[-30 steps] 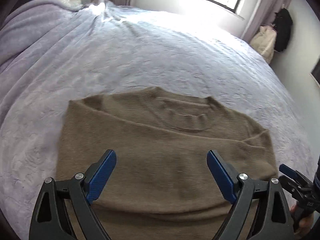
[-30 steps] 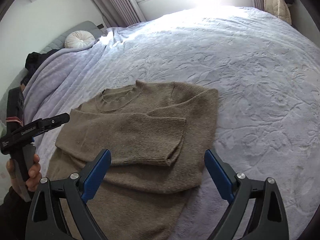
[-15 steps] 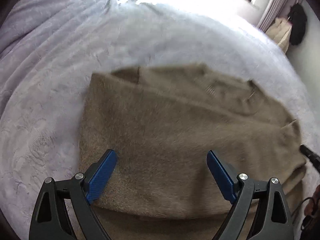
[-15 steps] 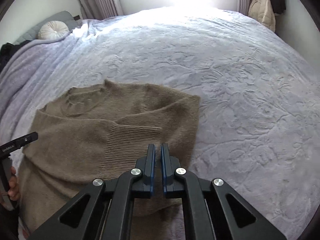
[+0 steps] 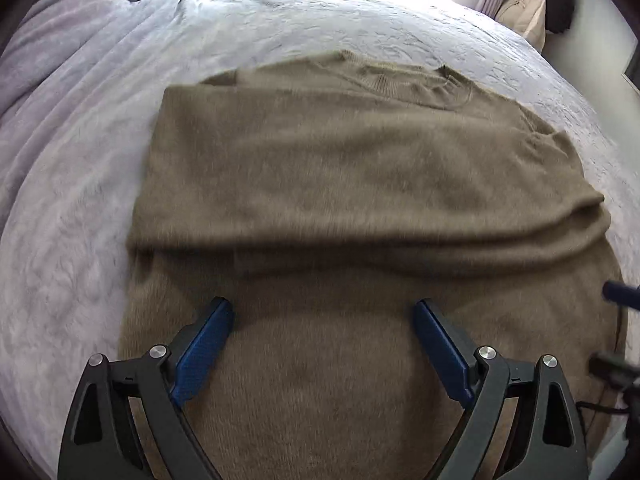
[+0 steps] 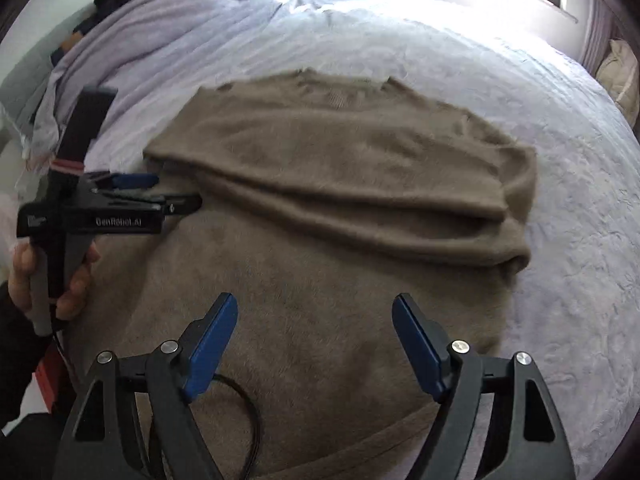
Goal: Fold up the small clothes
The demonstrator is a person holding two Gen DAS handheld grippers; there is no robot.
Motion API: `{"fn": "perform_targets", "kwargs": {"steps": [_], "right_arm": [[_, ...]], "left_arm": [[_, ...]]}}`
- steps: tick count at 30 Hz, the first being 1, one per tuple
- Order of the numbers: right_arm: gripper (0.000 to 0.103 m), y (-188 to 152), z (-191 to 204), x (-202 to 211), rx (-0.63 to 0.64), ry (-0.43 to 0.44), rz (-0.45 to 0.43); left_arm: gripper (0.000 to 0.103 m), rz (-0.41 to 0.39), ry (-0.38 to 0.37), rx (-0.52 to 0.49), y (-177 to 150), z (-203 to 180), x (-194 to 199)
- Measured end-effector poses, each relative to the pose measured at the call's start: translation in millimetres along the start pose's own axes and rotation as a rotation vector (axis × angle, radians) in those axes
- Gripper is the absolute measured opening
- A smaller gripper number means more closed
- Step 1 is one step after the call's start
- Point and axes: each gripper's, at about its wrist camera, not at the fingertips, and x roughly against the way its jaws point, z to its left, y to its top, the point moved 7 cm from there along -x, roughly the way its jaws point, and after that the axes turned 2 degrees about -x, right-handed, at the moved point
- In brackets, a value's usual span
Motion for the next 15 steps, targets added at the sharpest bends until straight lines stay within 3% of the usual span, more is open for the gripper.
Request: {"fn": "perform_targets", "kwargs": {"steps": [1,3,4,5,9,13,15], "right_arm": [[0.082,-12.3,0.7,-7.4,0.003,-0.011,0.048],[0.082,-39.1,-3.8,-2.3,0.014,-0.011,0.061],[0.082,-50.6,-5.7,3.7,0.031,-0.020,0.059],[0.082,-68.3,-9.9,13.2,0.055,-0.041,0.066],[0.083,-119.7,-30.6,51.9,0.051,-0.132,0.123],[0.083,-171.8,-44.7,121.8,0.132,-0.312,0.116],[0.083,-193.0,-48.4,156.3,0.215,-0.428,0.134]], "left_arm": [[0.093,-0.009,-0.001,-0.002,-5.9,1.8,4.9],[0.093,-0.005,-0.006,-0.017,-23.4,4.6,16.3],[0.095,0.000,-0.004,-0.029,-31.1,4.6,20.1],[0.103,0.004,0.007,-0.048,-43.2,6.5,24.9],[0.103,0.010,0.044,-0.102,-77.6,9.1,44.2],[0.103,-0.001,0.063,-0.136,-107.7,15.0,79.7],[0.103,-0.027,0.110,-0.183,-120.5,17.5,99.3]]}}
